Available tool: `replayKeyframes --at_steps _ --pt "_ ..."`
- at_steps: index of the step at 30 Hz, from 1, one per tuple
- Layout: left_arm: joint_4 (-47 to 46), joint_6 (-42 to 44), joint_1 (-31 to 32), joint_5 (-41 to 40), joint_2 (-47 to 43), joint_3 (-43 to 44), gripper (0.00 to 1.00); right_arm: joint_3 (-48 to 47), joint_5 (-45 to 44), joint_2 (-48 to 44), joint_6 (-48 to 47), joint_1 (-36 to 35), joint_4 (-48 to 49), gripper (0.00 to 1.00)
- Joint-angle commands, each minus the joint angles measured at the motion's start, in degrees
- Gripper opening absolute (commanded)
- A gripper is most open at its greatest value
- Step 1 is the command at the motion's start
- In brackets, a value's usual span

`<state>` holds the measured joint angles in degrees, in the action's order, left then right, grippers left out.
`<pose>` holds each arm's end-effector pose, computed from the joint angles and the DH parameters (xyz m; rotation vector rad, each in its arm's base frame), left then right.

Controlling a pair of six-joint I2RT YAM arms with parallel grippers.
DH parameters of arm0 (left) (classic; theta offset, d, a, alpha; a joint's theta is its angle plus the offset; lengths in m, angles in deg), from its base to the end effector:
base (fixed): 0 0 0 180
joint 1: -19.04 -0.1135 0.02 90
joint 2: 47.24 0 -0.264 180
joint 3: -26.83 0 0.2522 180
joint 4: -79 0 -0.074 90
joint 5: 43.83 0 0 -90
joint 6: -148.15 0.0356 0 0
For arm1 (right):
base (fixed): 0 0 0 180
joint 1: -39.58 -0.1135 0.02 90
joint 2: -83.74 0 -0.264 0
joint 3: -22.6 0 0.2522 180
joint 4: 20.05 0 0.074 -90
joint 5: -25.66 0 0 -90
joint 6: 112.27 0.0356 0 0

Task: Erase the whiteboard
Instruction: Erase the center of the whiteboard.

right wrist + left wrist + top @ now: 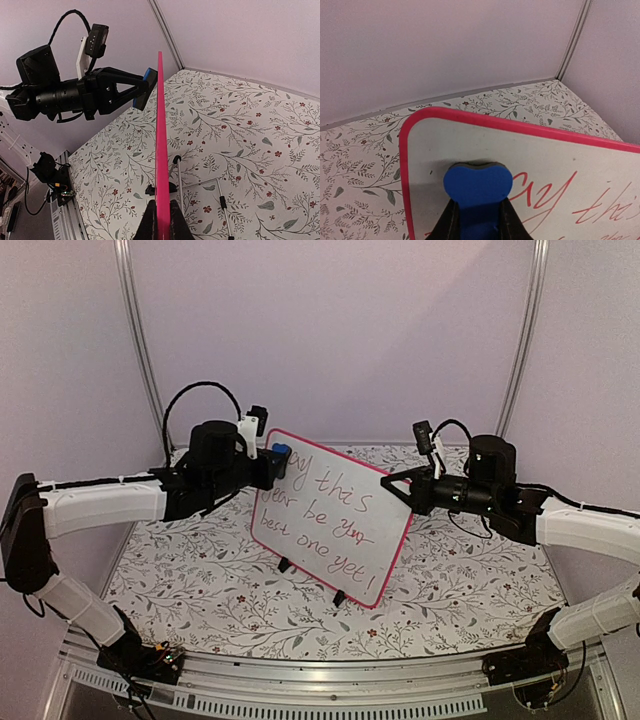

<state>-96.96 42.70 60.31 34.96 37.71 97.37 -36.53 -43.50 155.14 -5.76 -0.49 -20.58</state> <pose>0.2634 -0.2219 0.2792 0.2953 1.8934 -0.4892 0.2114 0.1943 0.2863 -0.6543 1.7848 1.0161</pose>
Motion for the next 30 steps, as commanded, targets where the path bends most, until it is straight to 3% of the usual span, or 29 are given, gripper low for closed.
replayKeyframes --at_steps 1,30 --pt "-0.4 1.8 0.8 -1.0 1.0 3.0 0.14 1.2 6.1 1.7 -4.3 -2.4 -5.8 0.0" --pt "-3.1 -2.7 2.5 -1.5 -0.5 -8.0 0.14 1.1 6.1 1.7 -4.4 -2.4 -5.9 0.0"
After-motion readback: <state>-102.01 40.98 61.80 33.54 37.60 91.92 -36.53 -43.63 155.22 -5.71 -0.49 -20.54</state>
